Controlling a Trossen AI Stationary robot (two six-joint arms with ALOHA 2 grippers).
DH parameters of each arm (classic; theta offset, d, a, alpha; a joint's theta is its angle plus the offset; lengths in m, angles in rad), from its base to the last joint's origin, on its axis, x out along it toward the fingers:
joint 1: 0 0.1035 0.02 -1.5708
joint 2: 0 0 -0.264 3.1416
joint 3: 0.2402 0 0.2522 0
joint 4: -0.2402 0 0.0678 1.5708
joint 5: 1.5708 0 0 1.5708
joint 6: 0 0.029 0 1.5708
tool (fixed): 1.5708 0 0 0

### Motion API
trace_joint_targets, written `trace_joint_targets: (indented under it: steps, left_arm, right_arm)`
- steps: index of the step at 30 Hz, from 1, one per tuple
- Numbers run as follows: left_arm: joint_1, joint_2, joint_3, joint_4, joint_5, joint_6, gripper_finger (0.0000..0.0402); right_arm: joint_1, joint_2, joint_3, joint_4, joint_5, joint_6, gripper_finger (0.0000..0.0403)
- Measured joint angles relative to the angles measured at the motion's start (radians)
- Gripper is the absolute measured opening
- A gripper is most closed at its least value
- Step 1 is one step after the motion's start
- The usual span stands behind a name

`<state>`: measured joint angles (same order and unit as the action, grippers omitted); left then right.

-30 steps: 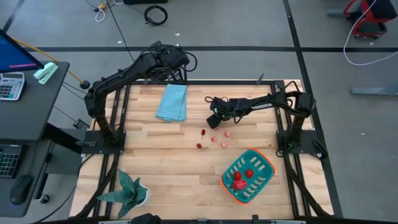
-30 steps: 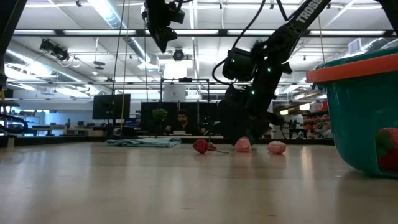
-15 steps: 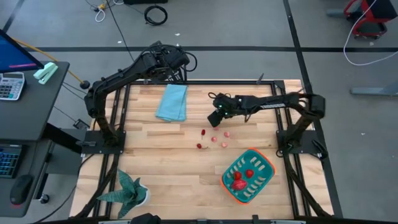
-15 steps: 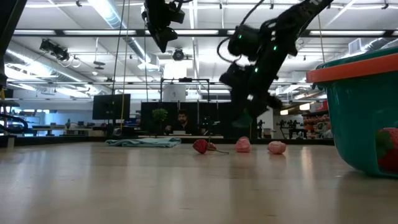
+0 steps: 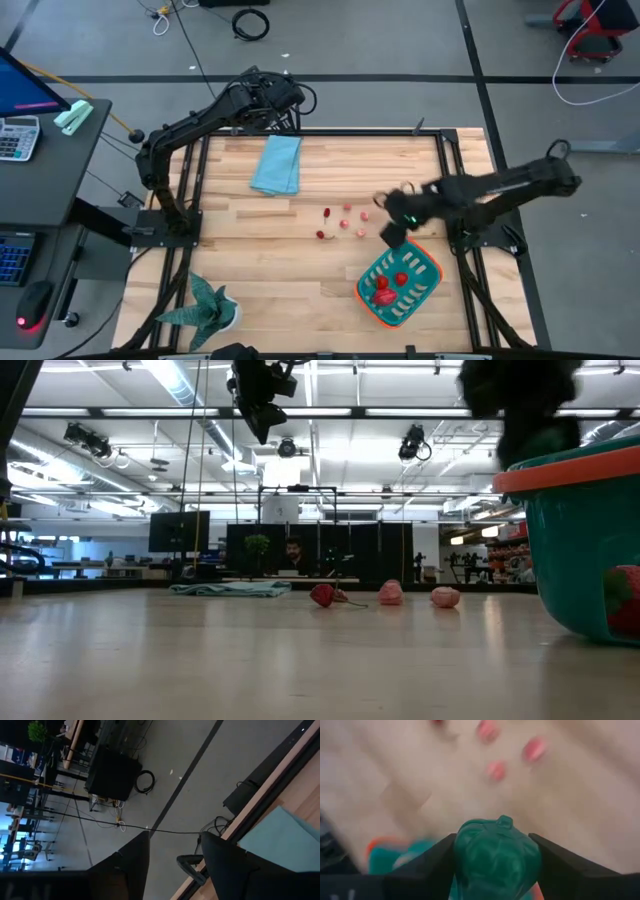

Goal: Pick and placing Produce into tupperware
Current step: Put the green bell pepper into the blue basket

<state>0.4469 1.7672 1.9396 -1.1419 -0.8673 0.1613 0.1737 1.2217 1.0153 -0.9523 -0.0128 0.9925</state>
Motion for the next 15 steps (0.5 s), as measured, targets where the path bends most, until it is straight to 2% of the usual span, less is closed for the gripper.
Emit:
trace_joint_targets:
  steps: [4, 8, 11, 15]
  left_arm:
    - [0.0, 0.0, 0.0, 0.0, 0.0, 0.0, 0.0184]
    - [0.0, 0.0, 0.0, 0.0, 0.0, -0.001, 0.0188]
    - [0.0, 0.0, 0.0, 0.0, 0.0, -0.001, 0.0189]
    - [0.0, 0.0, 0.0, 0.0, 0.0, -0.002, 0.019]
  right_arm:
    - [0.214, -0.03, 0.0, -0.001, 0.106, 0.186, 0.0238]
    - [0.355, 0.037, 0.0, -0.001, 0.145, 0.228, 0.0231]
    - [0.389, 0.118, -0.001, 0.008, 0.147, 0.26, 0.023]
    - [0.377, 0.238, -0.001, 0.056, 0.152, 0.244, 0.0238]
